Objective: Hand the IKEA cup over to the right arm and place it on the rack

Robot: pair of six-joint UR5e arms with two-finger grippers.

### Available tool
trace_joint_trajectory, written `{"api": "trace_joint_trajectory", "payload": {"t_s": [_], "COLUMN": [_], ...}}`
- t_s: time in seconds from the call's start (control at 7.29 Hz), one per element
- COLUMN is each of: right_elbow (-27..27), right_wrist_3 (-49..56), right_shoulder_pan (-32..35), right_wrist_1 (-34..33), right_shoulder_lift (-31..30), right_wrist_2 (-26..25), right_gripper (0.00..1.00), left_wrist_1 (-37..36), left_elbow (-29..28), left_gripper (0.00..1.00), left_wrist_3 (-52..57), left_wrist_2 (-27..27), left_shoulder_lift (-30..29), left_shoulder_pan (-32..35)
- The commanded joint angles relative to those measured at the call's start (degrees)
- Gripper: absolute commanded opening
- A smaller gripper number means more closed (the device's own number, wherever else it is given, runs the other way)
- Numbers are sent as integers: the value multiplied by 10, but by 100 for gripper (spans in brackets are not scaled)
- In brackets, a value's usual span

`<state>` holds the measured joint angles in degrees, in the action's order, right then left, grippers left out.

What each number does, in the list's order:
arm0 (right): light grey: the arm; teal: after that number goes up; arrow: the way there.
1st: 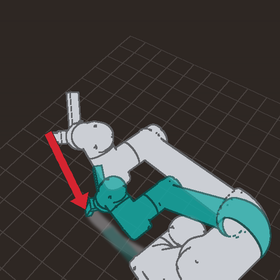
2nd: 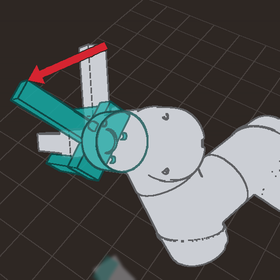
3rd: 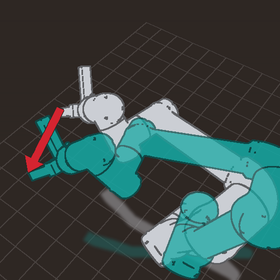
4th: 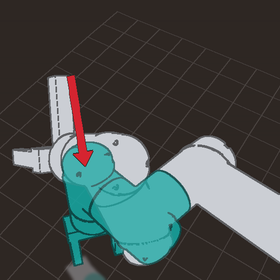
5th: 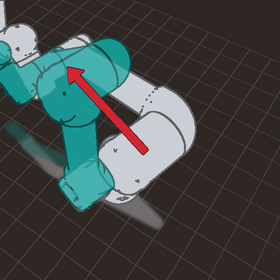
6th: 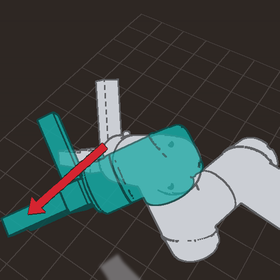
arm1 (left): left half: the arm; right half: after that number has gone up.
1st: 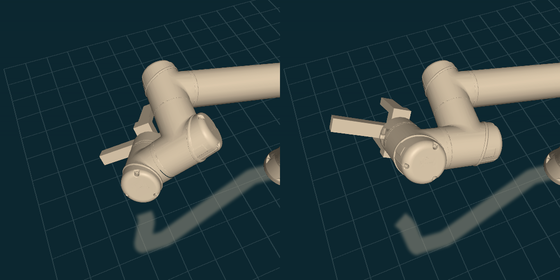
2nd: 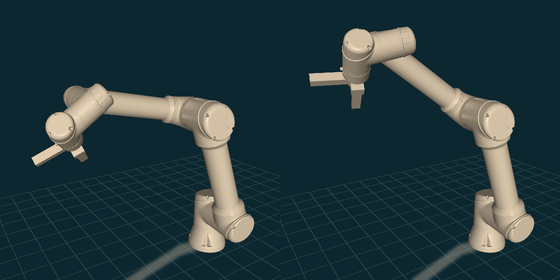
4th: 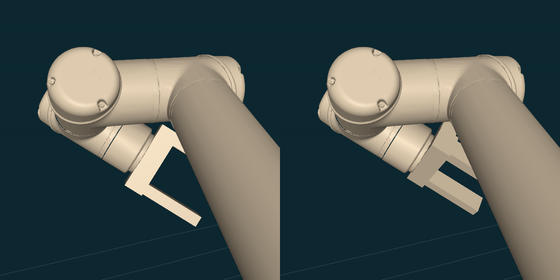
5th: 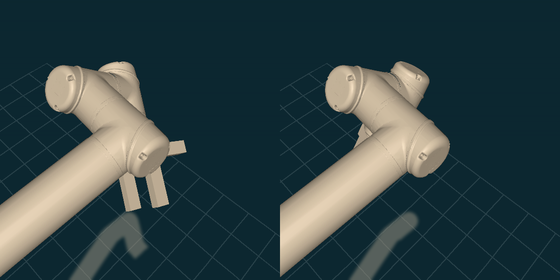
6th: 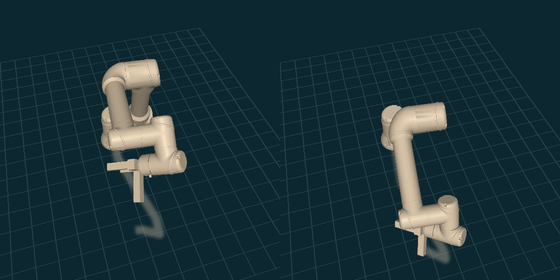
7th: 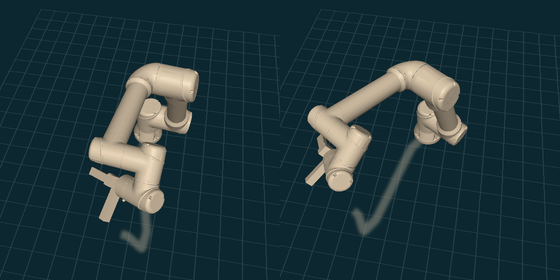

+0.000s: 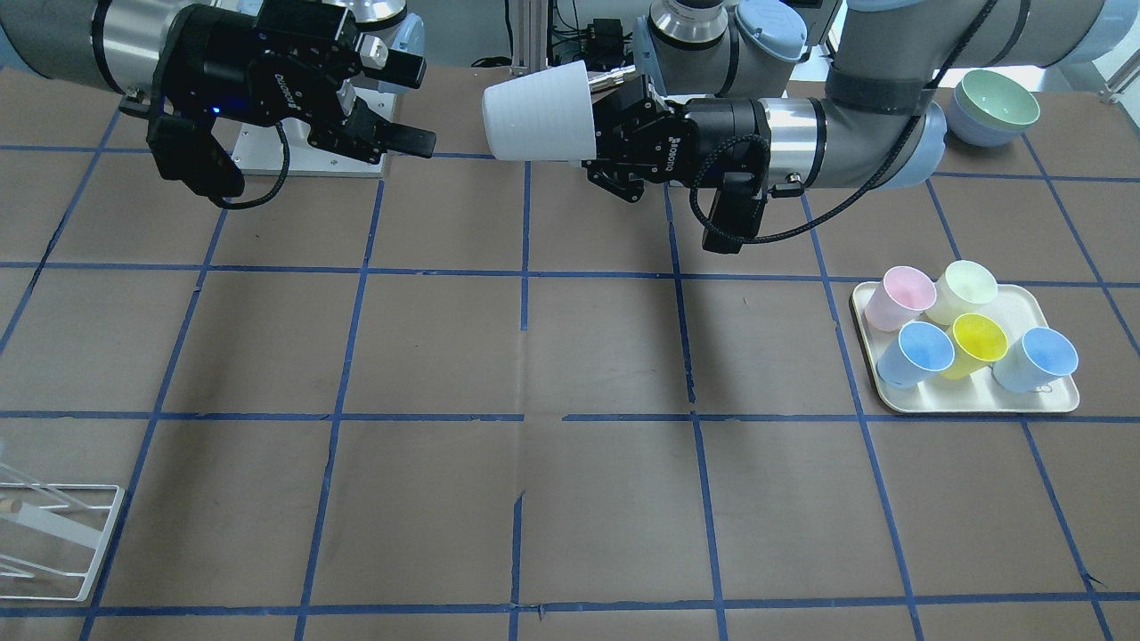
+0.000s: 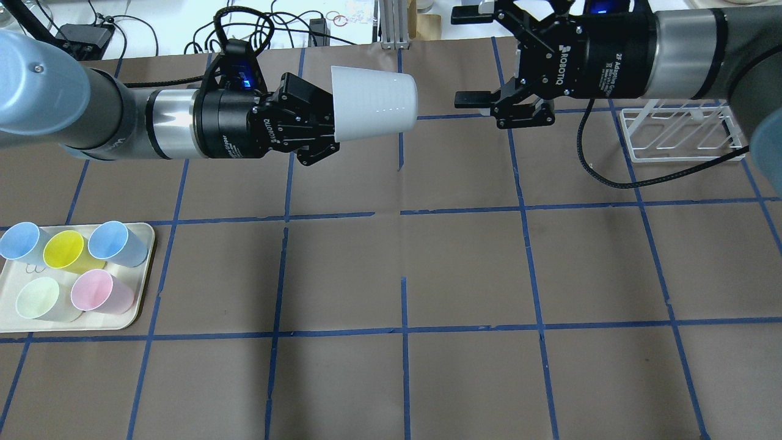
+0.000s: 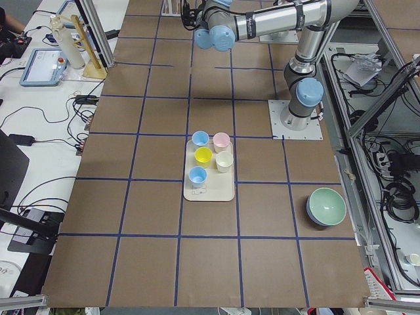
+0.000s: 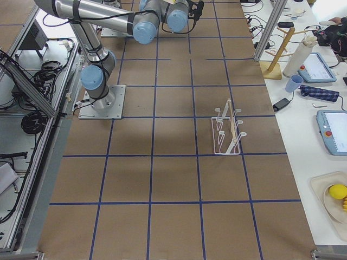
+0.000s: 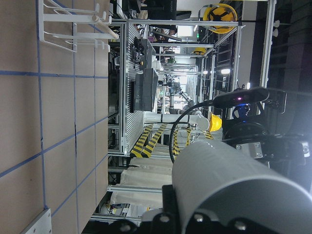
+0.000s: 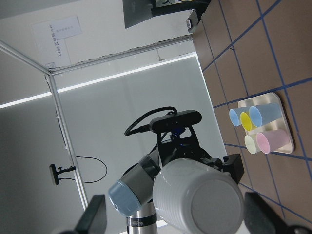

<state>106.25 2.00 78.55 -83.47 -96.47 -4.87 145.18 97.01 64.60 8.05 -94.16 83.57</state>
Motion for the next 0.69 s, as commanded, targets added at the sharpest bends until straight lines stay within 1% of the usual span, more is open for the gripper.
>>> {"api": "trace_joint_trajectory", "payload": {"t_s": [0.0,0.14,0.27,0.55], "right_elbow": [5,6,15,15], "right_wrist_3": [3,20,60,55], "right_shoulder_pan": [4,5,6,14], "right_wrist_1": [-1,-2,1,4], "right_shoulder_lift": [13,15,20,13], "right_wrist_2": [26,14,-19,-16], "right_gripper": [100,100,100,100], "left_wrist_1": [0,0,-2,-3], "left_elbow": [0,-2,-5,-9], "left_gripper": [0,0,0,0], "left_wrist_3": [0,-2,-4,-10], "left_wrist_2": [-14,-50,-65,-78], "left_shoulder_lift": [2,2,-2,-8], "left_shoulder_pan": [8,28,36,38]}}
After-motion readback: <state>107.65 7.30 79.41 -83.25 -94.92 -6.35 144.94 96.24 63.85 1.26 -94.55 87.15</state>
